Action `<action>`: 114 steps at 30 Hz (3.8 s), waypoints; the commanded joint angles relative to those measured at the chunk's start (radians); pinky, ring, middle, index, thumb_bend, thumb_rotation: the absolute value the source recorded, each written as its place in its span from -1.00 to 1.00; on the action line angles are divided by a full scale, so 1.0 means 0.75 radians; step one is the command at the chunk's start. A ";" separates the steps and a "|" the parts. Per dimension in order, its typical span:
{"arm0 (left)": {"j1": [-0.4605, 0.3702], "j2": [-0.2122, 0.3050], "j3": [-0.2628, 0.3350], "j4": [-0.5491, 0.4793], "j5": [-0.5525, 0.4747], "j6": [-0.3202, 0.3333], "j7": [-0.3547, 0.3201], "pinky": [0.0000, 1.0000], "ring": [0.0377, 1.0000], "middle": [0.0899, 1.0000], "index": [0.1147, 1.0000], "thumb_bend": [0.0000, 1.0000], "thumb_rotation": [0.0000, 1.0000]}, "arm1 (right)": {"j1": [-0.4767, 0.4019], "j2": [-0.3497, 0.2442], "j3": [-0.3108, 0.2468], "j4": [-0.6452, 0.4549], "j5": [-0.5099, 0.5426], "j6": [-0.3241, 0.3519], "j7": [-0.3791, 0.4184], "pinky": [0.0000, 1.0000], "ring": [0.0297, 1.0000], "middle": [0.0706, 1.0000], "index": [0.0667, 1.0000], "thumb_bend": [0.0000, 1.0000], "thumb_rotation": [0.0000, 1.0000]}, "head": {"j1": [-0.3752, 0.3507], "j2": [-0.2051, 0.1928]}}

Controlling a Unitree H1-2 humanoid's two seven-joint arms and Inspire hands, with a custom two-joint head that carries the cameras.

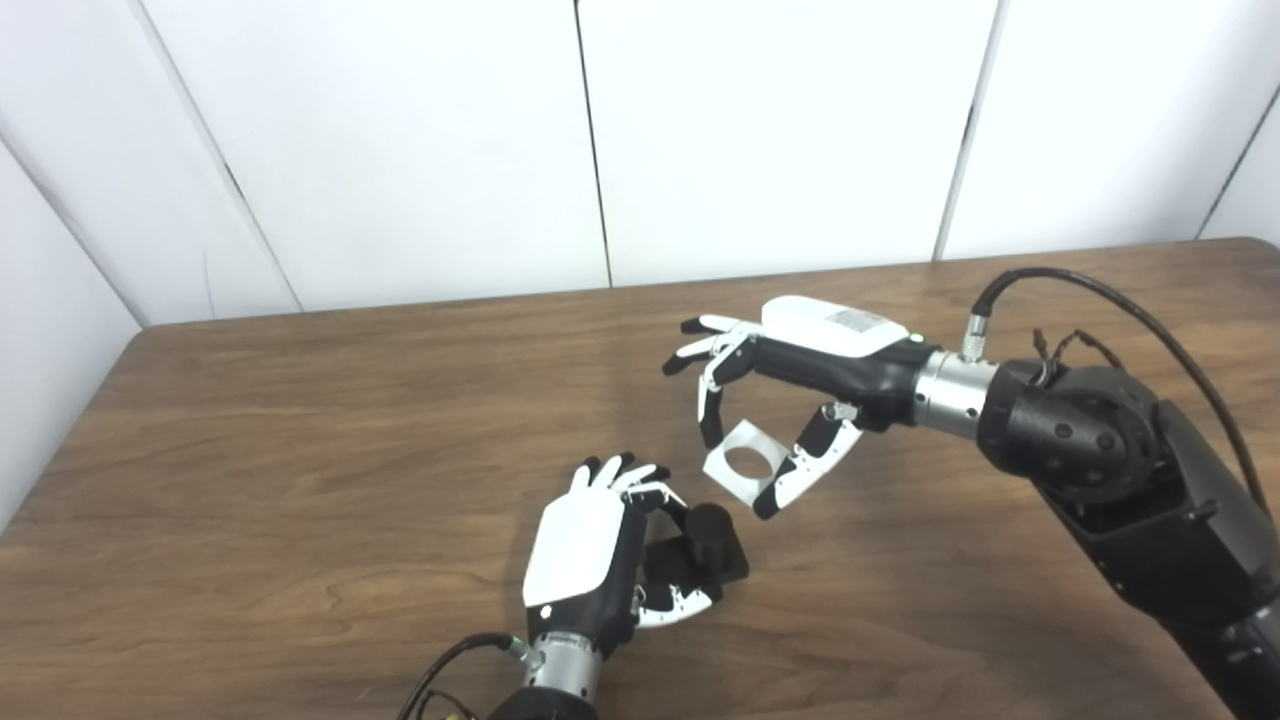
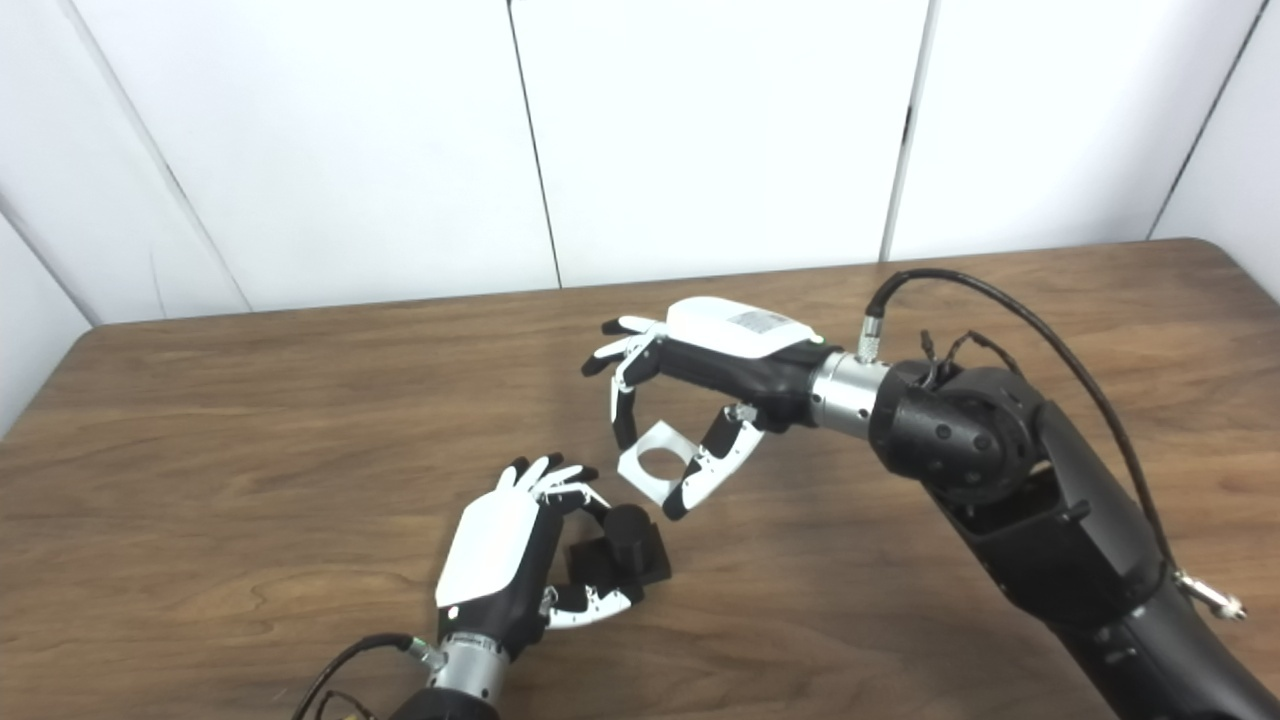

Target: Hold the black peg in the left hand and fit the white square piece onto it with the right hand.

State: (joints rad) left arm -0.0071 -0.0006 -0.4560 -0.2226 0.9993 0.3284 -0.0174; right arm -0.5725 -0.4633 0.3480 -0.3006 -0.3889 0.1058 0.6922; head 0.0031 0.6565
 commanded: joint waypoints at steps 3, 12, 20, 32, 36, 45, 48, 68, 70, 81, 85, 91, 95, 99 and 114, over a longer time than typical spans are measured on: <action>-0.015 -0.007 -0.006 0.035 0.014 0.005 -0.011 1.00 0.89 0.64 -0.16 0.03 -0.83 | -0.049 0.017 -0.004 -0.045 0.002 0.018 -0.001 0.77 0.98 0.74 -0.10 0.05 -0.73 | 0.000 0.002; -0.013 -0.014 -0.010 0.027 0.021 0.019 -0.025 1.00 0.90 0.65 -0.16 0.03 -0.83 | -0.022 0.034 0.034 -0.016 -0.024 -0.014 0.001 0.72 0.98 0.74 -0.10 0.05 -0.73 | 0.012 0.006; -0.007 -0.012 -0.016 0.010 0.036 0.029 -0.034 1.00 0.90 0.65 -0.16 0.03 -0.83 | -0.003 0.053 0.058 0.025 -0.051 -0.044 -0.014 0.71 0.98 0.75 -0.10 0.05 -0.72 | 0.023 0.012; -0.002 -0.018 -0.022 0.006 0.054 0.038 -0.027 1.00 0.89 0.65 -0.16 0.02 -0.83 | 0.006 0.068 0.062 0.063 -0.048 -0.072 -0.016 0.75 0.99 0.76 -0.10 0.05 -0.73 | 0.038 0.014; 0.001 -0.023 -0.020 0.000 0.056 0.039 -0.030 1.00 0.89 0.65 -0.16 0.02 -0.83 | 0.006 0.071 0.061 0.082 -0.048 -0.085 -0.019 0.75 0.99 0.76 -0.10 0.05 -0.72 | 0.048 0.013; -0.003 -0.033 -0.018 0.010 0.059 0.045 -0.023 1.00 0.90 0.65 -0.16 0.02 -0.83 | -0.003 0.082 0.062 0.103 -0.042 -0.095 -0.015 0.76 0.99 0.76 -0.10 0.05 -0.73 | 0.063 0.017; -0.006 -0.037 -0.020 0.013 0.059 0.046 -0.020 1.00 0.90 0.65 -0.16 0.02 -0.82 | -0.006 0.085 0.064 0.108 -0.048 -0.102 -0.015 0.75 0.99 0.77 -0.10 0.05 -0.73 | 0.069 0.017; -0.009 -0.050 -0.036 0.009 0.072 0.067 -0.023 1.00 0.90 0.65 -0.16 0.02 -0.82 | -0.022 0.110 0.075 0.178 -0.063 -0.145 -0.022 0.73 0.99 0.79 -0.09 0.05 -0.73 | 0.079 0.024; -0.008 -0.050 -0.036 0.008 0.072 0.066 -0.021 1.00 0.90 0.64 -0.16 0.02 -0.82 | -0.023 0.111 0.076 0.185 -0.068 -0.146 -0.024 0.73 0.99 0.79 -0.09 0.05 -0.73 | 0.080 0.023; -0.006 -0.045 -0.034 -0.007 0.076 0.063 -0.022 1.00 0.90 0.64 -0.16 0.02 -0.82 | -0.023 0.113 0.067 0.216 -0.069 -0.157 -0.030 0.73 0.98 0.78 -0.10 0.05 -0.73 | 0.076 0.023; -0.008 -0.044 -0.032 -0.009 0.073 0.062 -0.026 1.00 0.90 0.64 -0.16 0.02 -0.82 | -0.022 0.109 0.065 0.223 -0.070 -0.160 -0.032 0.71 0.96 0.77 -0.09 0.05 -0.72 | 0.078 0.023; -0.004 -0.046 -0.025 -0.013 0.064 0.067 -0.028 1.00 0.91 0.65 -0.16 0.02 -0.82 | -0.025 0.109 0.070 0.210 -0.083 -0.106 -0.006 0.72 0.94 0.77 0.28 0.96 -0.53 | 0.078 0.023; -0.003 -0.043 -0.022 -0.012 0.063 0.065 -0.029 1.00 0.91 0.65 -0.16 0.02 -0.82 | -0.026 0.108 0.069 0.210 -0.083 -0.094 0.003 0.75 0.94 0.79 0.44 1.00 -0.43 | 0.077 0.026; -0.002 -0.042 -0.021 -0.013 0.063 0.065 -0.029 1.00 0.91 0.65 -0.16 0.02 -0.82 | -0.028 0.104 0.069 0.203 -0.086 -0.083 0.009 0.75 0.93 0.80 0.49 1.00 -0.41 | 0.073 0.029; 0.000 -0.027 -0.007 -0.010 0.058 0.071 -0.042 1.00 0.90 0.65 -0.16 0.03 -0.82 | -0.034 0.091 0.048 0.194 -0.070 -0.070 0.008 0.71 0.93 0.80 0.48 1.00 -0.36 | 0.066 0.029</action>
State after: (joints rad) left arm -0.0072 -0.0315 -0.4631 -0.2249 1.0280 0.3730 -0.0240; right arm -0.5428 -0.3862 0.4055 -0.1242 -0.4559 0.0568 0.7078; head 0.0522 0.6780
